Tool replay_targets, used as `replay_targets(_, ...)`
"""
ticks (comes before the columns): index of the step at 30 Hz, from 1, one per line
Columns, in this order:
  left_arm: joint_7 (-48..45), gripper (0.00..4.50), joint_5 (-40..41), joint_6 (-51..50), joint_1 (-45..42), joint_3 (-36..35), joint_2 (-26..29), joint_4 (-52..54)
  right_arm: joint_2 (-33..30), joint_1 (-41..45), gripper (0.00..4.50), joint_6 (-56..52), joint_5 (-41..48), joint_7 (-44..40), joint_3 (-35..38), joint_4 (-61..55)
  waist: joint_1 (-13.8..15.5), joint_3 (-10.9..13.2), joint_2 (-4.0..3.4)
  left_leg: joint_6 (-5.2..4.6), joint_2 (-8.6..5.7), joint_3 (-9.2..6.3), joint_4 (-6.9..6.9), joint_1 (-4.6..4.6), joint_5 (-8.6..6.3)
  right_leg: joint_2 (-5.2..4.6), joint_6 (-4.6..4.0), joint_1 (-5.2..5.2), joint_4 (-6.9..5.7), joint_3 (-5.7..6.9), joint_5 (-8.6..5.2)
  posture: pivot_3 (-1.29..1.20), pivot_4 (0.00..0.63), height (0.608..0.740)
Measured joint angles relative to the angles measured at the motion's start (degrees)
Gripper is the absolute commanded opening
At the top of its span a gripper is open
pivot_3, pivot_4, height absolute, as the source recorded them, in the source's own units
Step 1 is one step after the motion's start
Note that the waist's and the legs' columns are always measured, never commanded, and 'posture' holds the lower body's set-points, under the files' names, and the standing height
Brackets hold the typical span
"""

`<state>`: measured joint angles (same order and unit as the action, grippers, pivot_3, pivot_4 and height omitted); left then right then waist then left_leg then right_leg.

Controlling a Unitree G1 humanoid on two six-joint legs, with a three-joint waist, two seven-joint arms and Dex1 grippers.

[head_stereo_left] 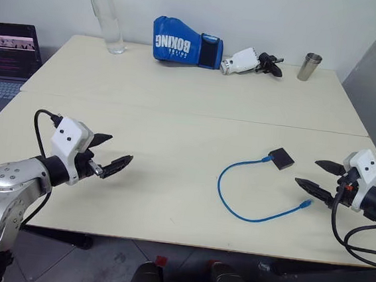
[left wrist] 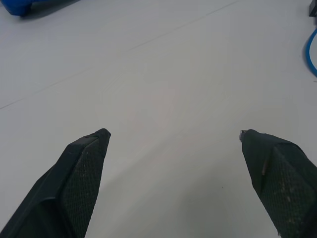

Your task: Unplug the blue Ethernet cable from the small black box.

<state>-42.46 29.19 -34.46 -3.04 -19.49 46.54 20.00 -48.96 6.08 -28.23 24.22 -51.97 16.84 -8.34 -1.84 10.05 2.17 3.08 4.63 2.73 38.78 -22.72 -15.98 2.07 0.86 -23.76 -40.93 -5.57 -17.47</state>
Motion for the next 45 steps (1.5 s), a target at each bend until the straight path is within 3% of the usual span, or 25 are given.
replay_targets(28,-4.02,4.5,0.27,-1.58,-1.63,2.35,2.05,3.34,1.02,0.36,4.47,-3.2,1.19,2.56,-1.78,-6.01,0.0,0.0,0.0,0.0,-0.01,-0.04,0.0,0.0,0.0,0.0,0.0,0.01,0.0,0.01,0.0,0.0,0.15,0.74)
replay_targets(37,-5.89,4.5,2.83,-2.52,-4.71,4.06,2.04,5.81,10.96,2.28,4.47,-10.46,2.91,12.91,-5.6,-12.18,-0.01,0.0,0.0,0.01,-0.01,-0.13,0.0,-0.04,0.0,0.01,0.0,0.01,0.0,0.01,0.0,0.0,0.15,0.74)
replay_targets(42,-6.34,4.5,4.05,-2.61,-5.85,4.59,2.03,6.52,17.43,3.16,4.47,-14.52,-0.48,22.59,-11.17,-14.05,-0.03,0.0,0.0,0.01,-0.01,-0.2,0.01,-0.07,0.01,0.01,-0.01,0.0,-0.01,0.0,-0.01,0.0,0.15,0.74)
replay_targets(45,-6.46,4.5,4.23,-2.6,-6.08,5.56,2.0,6.58,24.7,5.21,4.47,-19.38,-2.76,31.45,-12.79,-14.19,-0.04,0.0,0.0,0.02,0.0,-0.25,0.01,-0.09,0.01,0.02,-0.03,-0.03,-0.03,0.01,-0.01,0.0,0.15,0.74)
